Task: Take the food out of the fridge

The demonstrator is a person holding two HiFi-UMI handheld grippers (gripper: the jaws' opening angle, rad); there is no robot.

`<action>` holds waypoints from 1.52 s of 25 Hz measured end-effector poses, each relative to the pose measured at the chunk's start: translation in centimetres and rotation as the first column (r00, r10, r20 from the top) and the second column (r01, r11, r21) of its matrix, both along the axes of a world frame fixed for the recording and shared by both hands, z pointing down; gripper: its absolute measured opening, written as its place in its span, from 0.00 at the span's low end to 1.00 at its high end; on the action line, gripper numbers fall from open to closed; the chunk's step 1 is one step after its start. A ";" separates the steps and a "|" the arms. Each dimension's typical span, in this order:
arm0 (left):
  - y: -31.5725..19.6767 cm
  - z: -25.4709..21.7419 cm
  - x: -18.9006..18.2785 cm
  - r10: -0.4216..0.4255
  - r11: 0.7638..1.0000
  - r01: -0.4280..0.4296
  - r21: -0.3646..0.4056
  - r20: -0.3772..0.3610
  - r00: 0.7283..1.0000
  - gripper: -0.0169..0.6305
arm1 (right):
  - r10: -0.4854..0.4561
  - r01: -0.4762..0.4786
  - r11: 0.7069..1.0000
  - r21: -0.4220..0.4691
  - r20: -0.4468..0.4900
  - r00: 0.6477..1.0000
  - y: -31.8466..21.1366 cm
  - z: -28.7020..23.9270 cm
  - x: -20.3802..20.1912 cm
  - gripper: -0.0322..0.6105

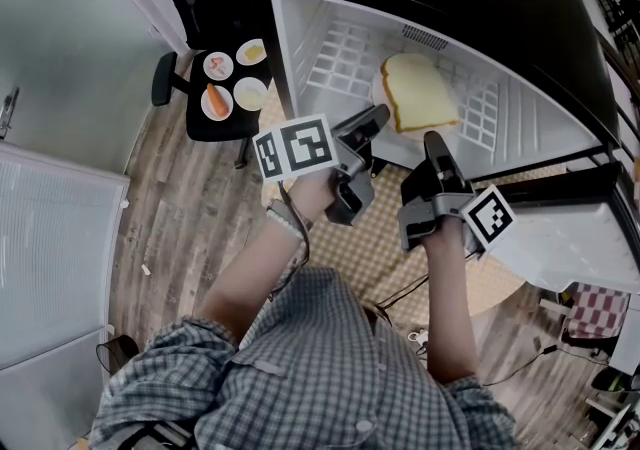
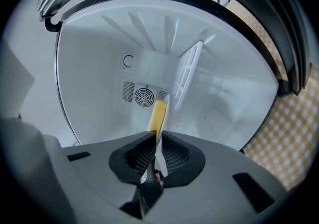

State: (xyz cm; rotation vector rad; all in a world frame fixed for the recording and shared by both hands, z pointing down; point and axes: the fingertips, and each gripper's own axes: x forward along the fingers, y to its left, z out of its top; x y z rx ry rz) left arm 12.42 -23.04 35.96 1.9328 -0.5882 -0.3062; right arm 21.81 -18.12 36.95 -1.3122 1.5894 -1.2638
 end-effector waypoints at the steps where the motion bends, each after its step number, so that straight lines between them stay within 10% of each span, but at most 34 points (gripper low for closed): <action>1: 0.1 0.0 -0.1 -0.001 1.000 0.001 0.000 0.000 1.000 0.10 | -0.002 0.002 1.000 0.001 -0.001 1.000 0.1 0.0 -0.1 0.09; 38: 7.1 1.4 -9.3 -0.186 0.982 0.186 -0.002 -0.022 0.982 0.07 | -0.349 0.350 0.937 -0.001 -0.057 0.935 4.3 1.1 -9.2 0.09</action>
